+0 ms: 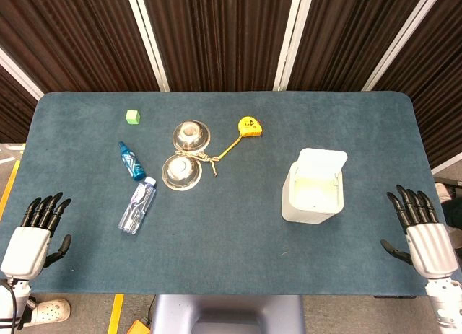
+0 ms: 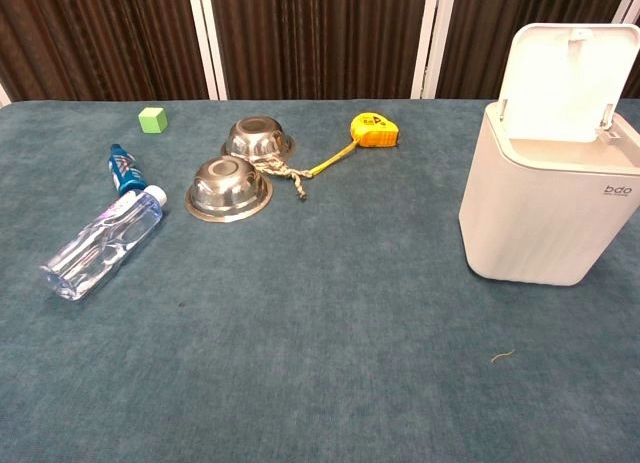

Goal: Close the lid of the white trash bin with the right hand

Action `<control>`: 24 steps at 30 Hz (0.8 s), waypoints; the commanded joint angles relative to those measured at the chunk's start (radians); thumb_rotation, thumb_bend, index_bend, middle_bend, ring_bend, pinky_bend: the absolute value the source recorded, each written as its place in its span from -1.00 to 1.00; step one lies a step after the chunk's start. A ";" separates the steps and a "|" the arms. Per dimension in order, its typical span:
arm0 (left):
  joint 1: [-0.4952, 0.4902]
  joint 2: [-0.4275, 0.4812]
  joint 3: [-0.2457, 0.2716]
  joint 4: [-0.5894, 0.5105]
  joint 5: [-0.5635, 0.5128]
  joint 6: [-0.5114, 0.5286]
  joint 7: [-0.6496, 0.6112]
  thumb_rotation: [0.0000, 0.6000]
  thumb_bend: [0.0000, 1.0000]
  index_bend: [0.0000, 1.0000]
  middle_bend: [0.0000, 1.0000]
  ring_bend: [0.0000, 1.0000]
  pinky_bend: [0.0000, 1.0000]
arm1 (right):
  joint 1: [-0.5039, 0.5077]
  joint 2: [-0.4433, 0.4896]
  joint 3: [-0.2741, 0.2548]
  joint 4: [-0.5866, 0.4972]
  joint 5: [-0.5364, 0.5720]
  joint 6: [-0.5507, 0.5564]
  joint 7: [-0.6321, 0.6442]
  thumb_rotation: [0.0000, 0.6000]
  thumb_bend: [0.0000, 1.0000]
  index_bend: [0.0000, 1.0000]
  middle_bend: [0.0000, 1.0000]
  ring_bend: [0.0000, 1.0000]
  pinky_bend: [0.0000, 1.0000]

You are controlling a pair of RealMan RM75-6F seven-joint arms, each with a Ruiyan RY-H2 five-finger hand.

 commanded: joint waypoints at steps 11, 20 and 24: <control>-0.008 0.000 -0.002 0.004 -0.010 -0.014 -0.021 1.00 -0.10 -0.87 -1.00 -1.00 -1.00 | 0.045 -0.003 0.039 0.026 0.044 -0.056 0.154 1.00 -0.50 -1.00 -0.70 -0.72 -0.21; -0.011 -0.002 -0.008 0.006 -0.024 -0.019 -0.018 1.00 -0.10 -0.88 -1.00 -1.00 -0.99 | 0.285 0.215 0.079 0.015 0.131 -0.527 0.576 1.00 0.45 -0.89 1.00 1.00 1.00; -0.012 -0.009 -0.008 0.010 -0.032 -0.026 0.001 1.00 -0.10 -0.88 -1.00 -1.00 -0.99 | 0.390 0.344 0.104 -0.031 0.116 -0.676 0.717 0.83 0.62 -0.89 1.00 1.00 1.00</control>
